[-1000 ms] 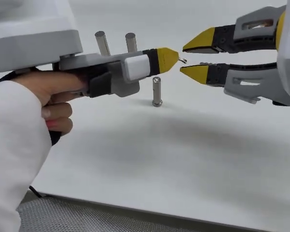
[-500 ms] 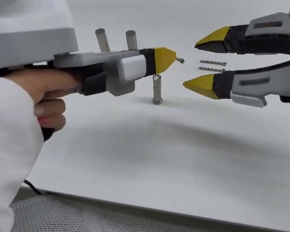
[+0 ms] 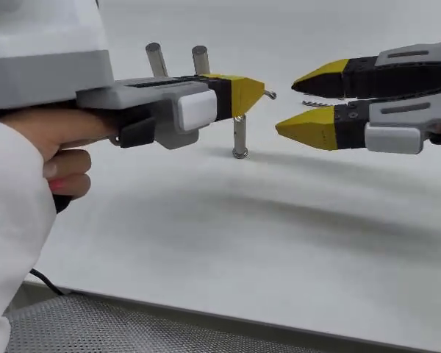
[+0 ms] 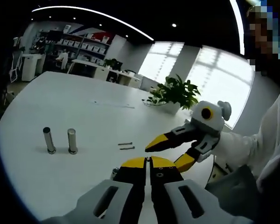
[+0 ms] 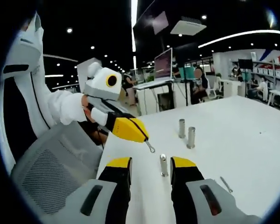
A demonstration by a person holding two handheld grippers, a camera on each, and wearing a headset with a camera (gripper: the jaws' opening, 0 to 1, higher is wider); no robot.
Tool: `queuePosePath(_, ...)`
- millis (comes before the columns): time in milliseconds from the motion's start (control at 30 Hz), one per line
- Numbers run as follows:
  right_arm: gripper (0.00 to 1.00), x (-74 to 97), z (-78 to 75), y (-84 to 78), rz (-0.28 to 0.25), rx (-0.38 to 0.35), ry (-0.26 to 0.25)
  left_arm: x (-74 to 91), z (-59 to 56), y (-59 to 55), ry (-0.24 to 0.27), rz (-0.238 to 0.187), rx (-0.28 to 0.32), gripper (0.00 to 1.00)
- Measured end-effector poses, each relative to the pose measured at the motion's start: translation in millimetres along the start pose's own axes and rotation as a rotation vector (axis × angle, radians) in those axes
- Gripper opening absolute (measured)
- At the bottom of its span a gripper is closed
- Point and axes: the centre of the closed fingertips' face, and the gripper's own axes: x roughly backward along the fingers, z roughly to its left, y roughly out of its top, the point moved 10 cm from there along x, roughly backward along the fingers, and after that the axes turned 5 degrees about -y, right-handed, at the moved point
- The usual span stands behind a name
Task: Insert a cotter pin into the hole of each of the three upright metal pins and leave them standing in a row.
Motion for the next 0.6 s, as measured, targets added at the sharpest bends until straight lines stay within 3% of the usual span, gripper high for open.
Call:
queuePosePath(167,0.28,1.4,-3.1,-3.2,-0.039,-0.127,0.068,0.8,-1.9,-1.0,-0.019,0.027,-0.06,0.0)
queuePosePath(233,0.26,2.1,-3.4,-5.1,-0.053,-0.193,0.131,1.7,-3.7,-1.7,-0.041,0.044,-0.095,0.0)
queuePosePath(300,0.26,2.5,-6.3,-6.6,-0.074,-0.246,0.15,2.7,-7.0,-1.3,-0.073,0.046,-0.119,0.0)
queuePosePath(400,0.25,3.9,-7.8,-9.0,-0.082,-0.264,0.197,4.5,-10.3,-0.2,-0.102,0.047,-0.144,0.0)
queuePosePath(500,0.22,5.2,-6.1,-10.3,-0.087,-0.285,0.28,7.2,-13.6,1.7,-0.151,0.036,-0.179,0.0)
queuePosePath(600,0.2,5.3,-6.4,-11.5,-0.077,-0.277,0.315,10.4,-16.6,1.9,-0.196,0.042,-0.208,0.0)
